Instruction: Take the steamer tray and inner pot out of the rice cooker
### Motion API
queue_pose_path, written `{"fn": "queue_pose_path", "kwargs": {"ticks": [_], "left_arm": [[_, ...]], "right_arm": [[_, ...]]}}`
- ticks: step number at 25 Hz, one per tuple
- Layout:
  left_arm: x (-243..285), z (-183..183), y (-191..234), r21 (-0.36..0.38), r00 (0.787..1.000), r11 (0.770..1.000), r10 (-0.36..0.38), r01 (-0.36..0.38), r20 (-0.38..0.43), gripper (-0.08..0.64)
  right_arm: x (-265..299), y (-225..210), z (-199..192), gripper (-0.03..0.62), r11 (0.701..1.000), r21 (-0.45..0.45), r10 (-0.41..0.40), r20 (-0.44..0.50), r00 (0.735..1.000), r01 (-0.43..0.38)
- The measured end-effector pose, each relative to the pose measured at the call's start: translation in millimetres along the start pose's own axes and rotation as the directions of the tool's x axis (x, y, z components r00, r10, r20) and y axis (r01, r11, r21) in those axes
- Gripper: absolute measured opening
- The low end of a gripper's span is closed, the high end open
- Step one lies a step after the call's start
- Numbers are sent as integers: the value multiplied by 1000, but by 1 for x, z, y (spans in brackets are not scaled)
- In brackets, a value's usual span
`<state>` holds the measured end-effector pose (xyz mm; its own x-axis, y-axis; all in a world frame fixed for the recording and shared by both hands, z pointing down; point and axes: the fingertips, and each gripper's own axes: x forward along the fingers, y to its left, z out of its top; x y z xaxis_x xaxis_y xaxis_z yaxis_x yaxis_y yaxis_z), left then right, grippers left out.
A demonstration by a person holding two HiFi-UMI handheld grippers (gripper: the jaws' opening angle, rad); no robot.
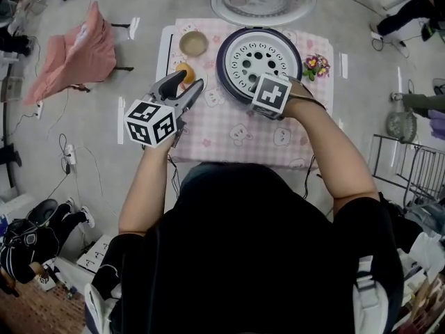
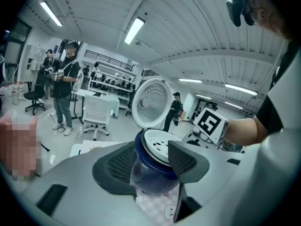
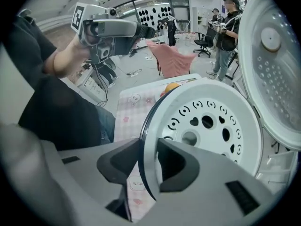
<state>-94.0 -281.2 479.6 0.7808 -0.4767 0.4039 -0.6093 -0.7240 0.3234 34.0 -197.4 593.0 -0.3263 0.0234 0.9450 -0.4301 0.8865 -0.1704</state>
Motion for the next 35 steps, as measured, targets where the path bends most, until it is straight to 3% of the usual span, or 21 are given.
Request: {"fn": "queue_pose_path", "kwargs": {"ticks": [8, 12, 15, 35], "left_arm": [[4, -5, -11, 7, 1000, 1000, -10, 11, -12, 236], [3, -6, -18, 12, 1000, 1000, -13, 13, -19, 233], [-1, -4, -22, 21, 1000, 1000, -9, 10, -18, 230], [-24, 15, -66, 80, 1000, 997, -19, 18, 21, 221]], "right_arm": [[-22, 1, 1, 71, 1000, 19, -17, 44, 999, 17], [-31, -5, -8, 49, 995, -12, -101, 5, 995, 101], [-30, 4, -8, 40, 995, -15, -97, 19, 995, 97], [-90, 20, -19, 35, 966, 41, -257, 107, 960, 254]]}}
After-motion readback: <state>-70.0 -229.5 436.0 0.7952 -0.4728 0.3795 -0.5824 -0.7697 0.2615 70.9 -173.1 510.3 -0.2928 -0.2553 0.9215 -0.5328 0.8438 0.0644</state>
